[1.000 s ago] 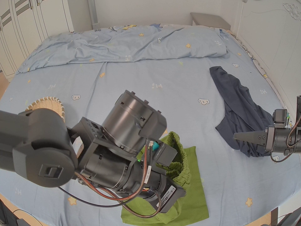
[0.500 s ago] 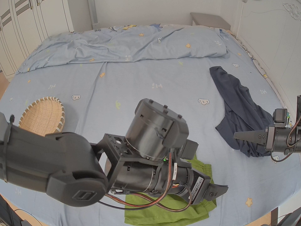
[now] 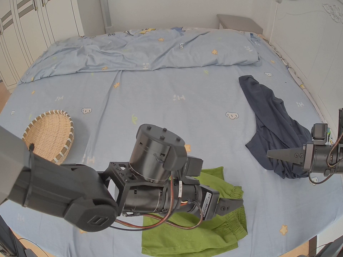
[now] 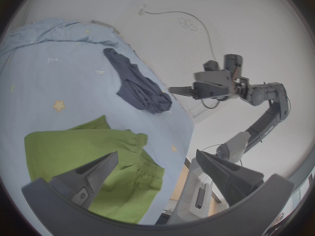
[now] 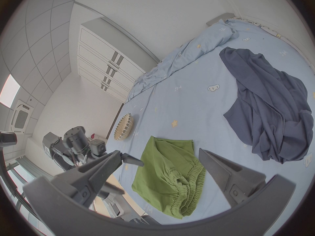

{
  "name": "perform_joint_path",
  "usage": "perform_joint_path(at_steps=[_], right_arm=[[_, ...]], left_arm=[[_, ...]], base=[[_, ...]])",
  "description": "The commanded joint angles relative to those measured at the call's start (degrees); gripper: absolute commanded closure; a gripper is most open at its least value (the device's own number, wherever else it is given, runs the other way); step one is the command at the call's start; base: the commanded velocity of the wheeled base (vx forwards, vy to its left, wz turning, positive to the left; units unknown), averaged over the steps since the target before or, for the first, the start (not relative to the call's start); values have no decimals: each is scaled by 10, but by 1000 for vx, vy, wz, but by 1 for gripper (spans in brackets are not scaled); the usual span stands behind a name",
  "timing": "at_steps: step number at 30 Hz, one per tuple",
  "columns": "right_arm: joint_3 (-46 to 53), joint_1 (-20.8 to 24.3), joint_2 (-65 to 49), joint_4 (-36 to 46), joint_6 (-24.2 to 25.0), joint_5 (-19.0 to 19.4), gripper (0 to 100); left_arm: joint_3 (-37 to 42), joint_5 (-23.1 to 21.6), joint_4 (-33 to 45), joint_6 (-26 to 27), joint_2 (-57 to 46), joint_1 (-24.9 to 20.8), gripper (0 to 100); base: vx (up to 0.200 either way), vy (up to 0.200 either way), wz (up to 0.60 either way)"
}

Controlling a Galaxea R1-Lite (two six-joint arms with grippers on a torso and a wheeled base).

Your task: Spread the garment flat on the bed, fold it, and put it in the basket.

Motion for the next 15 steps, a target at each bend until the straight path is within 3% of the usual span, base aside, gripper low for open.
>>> perform_joint_path(at_steps=[1,8,12,15], right_arm=[[0,3,-4,0,0,0,0],[0,6,-7,0,1,0,0],[3,8,-5,0,0,0,0],[5,14,-4,0,0,1,0]], left_arm=[[-32,0,-6,-15,79,40,0],[-77,-4,-8,-64,128,35,0],[-103,-42,-4,-79,132,42,0],[-113,-48,-4,-115,134,47,0]], base=[[0,0,0],[0,0,0],[0,0,0],[0,0,0]])
